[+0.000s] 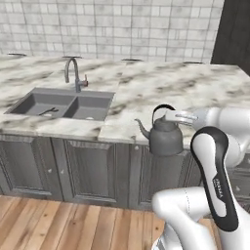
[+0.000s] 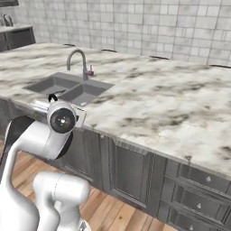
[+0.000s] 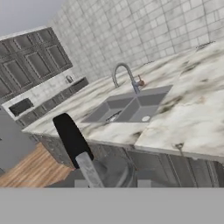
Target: Open the cabinet, pick the kettle from the cabinet, and place it in the sink.
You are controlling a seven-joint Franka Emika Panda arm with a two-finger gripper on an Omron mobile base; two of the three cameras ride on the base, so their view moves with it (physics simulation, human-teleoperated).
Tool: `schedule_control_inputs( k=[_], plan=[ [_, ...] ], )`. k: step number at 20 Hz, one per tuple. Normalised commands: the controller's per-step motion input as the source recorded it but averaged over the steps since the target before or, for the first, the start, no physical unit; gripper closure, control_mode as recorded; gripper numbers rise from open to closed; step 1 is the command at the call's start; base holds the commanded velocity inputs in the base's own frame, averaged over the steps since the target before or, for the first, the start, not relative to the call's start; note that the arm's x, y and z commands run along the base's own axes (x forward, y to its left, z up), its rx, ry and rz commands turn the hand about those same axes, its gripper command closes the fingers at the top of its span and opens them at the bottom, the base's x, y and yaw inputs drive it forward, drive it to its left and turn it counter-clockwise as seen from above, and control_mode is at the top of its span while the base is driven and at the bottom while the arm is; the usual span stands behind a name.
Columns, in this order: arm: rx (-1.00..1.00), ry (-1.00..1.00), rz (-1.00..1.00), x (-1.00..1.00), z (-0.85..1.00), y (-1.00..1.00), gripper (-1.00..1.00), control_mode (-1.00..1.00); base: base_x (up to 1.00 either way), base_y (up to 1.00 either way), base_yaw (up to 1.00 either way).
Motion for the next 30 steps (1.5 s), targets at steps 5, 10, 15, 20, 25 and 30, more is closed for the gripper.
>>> schedule_control_inputs(
  k=[5,10,15,20,25,30],
  plan=[
    [0.00,0.00,0.00,0.00,0.00,0.00,1.00,1.00,0.42,0.45,-0.30],
    [0.00,0.00,0.00,0.00,0.00,0.00,1.00,1.00,0.52,0.41,-0.25],
    [0.00,0.00,0.00,0.00,0.00,0.00,1.00,1.00,0.57,0.43,-0.15],
    [0.00,0.00,0.00,0.00,0.00,0.00,1.00,1.00,0.59,0.45,-0.09],
    [0.00,0.00,0.00,0.00,0.00,0.00,1.00,1.00,0.47,0.56,-0.07],
    [0.00,0.00,0.00,0.00,0.00,0.00,1.00,1.00,0.33,0.65,-0.07]
  ],
)
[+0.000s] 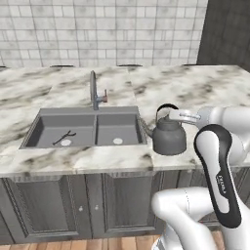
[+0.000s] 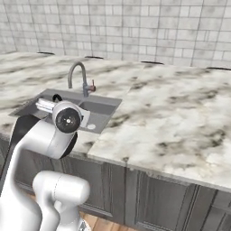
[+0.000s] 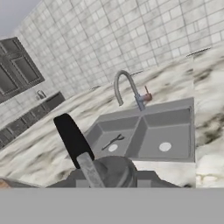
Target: Open the cabinet, pick the kettle from the cabinet, and place it in the sink.
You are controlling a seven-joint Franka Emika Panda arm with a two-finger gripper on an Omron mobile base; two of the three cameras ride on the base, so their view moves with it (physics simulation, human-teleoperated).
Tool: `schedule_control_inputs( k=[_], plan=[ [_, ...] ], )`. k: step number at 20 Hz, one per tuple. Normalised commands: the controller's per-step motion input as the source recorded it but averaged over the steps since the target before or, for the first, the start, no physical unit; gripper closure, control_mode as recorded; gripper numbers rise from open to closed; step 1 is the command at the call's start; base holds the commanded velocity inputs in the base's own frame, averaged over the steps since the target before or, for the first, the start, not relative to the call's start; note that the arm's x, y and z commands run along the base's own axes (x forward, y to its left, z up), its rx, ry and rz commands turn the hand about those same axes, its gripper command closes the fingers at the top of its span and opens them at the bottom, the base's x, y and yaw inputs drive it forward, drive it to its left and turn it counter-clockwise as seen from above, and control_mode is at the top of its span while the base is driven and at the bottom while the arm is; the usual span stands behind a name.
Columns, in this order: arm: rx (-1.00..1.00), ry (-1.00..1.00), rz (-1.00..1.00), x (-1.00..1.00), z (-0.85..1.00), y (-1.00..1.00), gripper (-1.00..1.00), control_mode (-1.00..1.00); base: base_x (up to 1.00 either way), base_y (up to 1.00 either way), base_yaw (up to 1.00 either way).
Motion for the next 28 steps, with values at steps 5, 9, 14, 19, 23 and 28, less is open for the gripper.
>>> schedule_control_inputs(
  k=[5,9,14,19,23,28],
  plan=[
    [0.00,0.00,0.00,0.00,0.00,0.00,1.00,1.00,0.30,0.65,-0.10],
    [0.00,0.00,0.00,0.00,0.00,0.00,1.00,1.00,0.30,0.65,-0.10],
    [0.00,0.00,0.00,0.00,0.00,0.00,1.00,1.00,0.29,0.66,-0.09],
    [0.00,0.00,0.00,0.00,0.00,0.00,1.00,1.00,0.30,0.65,-0.09],
    [0.00,0.00,0.00,0.00,0.00,0.00,1.00,1.00,0.35,0.64,-0.08],
    [0.00,0.00,0.00,0.00,0.00,0.00,1.00,1.00,0.39,0.64,-0.03]
  ],
)
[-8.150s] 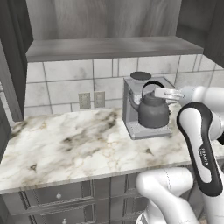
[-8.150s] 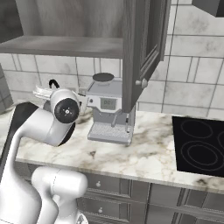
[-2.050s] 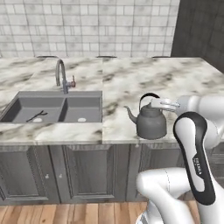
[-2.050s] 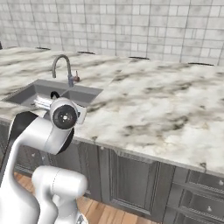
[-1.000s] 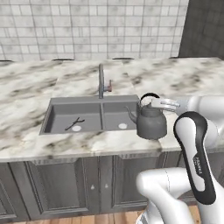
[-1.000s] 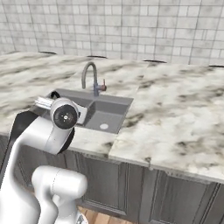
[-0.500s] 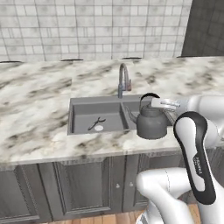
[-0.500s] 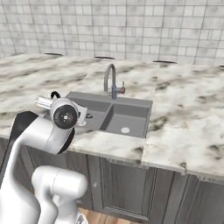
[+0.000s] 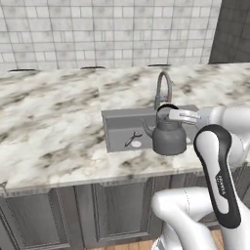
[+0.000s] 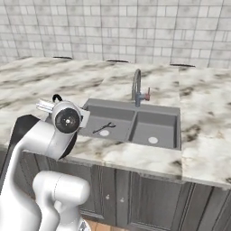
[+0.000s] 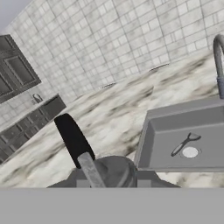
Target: Open the cabinet, pick the kettle from the cabinet, and place it in the sink.
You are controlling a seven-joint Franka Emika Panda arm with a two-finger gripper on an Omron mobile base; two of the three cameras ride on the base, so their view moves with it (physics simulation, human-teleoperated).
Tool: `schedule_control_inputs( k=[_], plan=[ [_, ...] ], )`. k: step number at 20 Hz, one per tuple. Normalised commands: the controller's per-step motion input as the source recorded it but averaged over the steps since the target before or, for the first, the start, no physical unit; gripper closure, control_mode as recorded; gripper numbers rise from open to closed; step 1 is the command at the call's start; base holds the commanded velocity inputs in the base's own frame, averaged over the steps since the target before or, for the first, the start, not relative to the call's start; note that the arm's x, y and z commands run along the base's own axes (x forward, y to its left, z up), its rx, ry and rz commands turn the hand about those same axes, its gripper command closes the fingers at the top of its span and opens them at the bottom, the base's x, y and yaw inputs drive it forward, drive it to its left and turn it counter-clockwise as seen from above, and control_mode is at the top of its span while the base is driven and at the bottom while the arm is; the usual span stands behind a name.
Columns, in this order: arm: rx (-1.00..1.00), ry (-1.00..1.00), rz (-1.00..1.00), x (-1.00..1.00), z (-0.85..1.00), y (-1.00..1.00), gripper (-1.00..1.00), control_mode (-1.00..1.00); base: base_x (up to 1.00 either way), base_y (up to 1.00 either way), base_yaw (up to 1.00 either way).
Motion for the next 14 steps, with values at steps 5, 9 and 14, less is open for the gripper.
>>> schedule_control_inputs(
  k=[5,9,14],
  plan=[
    [0.00,0.00,0.00,0.00,0.00,0.00,1.00,1.00,0.35,0.46,-0.05],
    [0.00,0.00,0.00,0.00,0.00,0.00,1.00,1.00,0.47,0.35,-0.09],
    [0.00,0.00,0.00,0.00,0.00,0.00,1.00,1.00,0.13,0.04,-0.01]
  ],
)
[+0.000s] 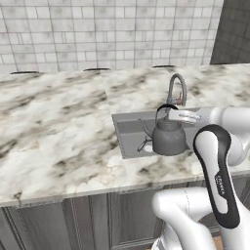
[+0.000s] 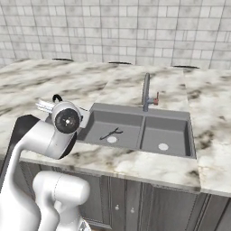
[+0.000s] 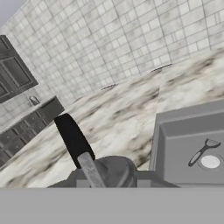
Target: Open the cabinet, pick the kettle from the cabinet, and place it in the sink.
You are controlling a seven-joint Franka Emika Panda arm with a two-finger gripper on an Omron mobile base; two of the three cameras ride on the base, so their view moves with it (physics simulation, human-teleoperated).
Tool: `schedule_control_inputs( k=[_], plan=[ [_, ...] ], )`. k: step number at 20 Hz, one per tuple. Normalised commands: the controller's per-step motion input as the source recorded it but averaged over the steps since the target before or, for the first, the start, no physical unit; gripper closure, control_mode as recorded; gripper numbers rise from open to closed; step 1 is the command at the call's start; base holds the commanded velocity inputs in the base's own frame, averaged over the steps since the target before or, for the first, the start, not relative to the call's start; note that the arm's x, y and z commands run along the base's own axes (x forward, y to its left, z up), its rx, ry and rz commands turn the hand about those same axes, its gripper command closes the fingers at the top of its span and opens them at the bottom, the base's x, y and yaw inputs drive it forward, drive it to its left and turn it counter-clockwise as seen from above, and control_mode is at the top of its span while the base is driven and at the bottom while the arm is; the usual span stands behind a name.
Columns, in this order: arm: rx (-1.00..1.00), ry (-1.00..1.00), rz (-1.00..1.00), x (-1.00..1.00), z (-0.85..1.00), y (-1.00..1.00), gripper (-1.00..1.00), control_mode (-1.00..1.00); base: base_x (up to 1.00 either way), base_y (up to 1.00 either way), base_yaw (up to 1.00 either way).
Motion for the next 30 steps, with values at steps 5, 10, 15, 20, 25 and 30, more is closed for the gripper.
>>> schedule_control_inputs(
  k=[5,10,15,20,25,30],
  plan=[
    [0.00,0.00,0.00,0.00,0.00,0.00,1.00,1.00,0.00,0.00,0.00],
    [0.00,0.00,0.00,0.00,0.00,0.00,1.00,1.00,0.00,0.00,0.00],
    [0.00,0.00,0.00,0.00,0.00,0.00,1.00,-1.00,0.00,0.00,0.00],
    [0.00,0.00,0.00,0.00,0.00,0.00,1.00,-1.00,0.00,0.00,0.00],
    [0.00,-0.03,-0.04,0.01,-0.01,0.00,1.00,-1.00,0.00,0.00,0.00],
    [0.00,-0.03,-0.37,0.16,0.01,0.00,1.00,-1.00,0.00,0.00,0.00]
  ],
)
